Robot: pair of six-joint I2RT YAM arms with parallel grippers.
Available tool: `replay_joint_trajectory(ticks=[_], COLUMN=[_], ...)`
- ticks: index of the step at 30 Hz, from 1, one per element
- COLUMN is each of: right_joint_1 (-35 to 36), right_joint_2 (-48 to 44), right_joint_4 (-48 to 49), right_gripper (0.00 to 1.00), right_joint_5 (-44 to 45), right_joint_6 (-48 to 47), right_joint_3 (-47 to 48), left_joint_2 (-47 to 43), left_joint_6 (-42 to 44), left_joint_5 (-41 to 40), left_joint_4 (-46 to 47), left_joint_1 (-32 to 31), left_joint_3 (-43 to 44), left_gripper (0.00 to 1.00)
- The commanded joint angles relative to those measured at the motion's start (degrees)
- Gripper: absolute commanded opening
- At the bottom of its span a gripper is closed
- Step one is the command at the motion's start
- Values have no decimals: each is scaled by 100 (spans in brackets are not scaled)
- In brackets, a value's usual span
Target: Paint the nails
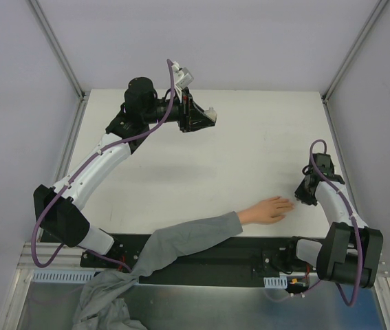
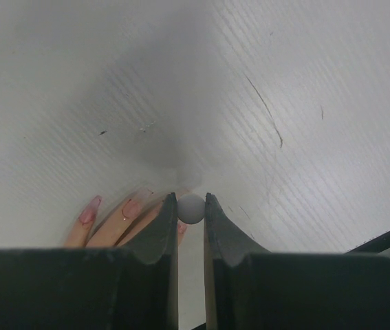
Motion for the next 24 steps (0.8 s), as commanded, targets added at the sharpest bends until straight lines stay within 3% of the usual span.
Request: replay_joint_trajectory(ticks=[1, 24], right_joint_1=[-98, 42], right_joint_2=[-21, -196], right_joint_4=[-31, -4], right_gripper=[0, 0], right_joint_5=[176, -272], right_joint_6=[-58, -93], right_joint_3=[133, 124], left_joint_2=[-187, -284], left_joint_6=[16, 25], left_joint_5=[199, 181], left_joint_4=[240, 231], left_joint_1=[74, 109], left_joint_3=[77, -11], left_gripper=[0, 0])
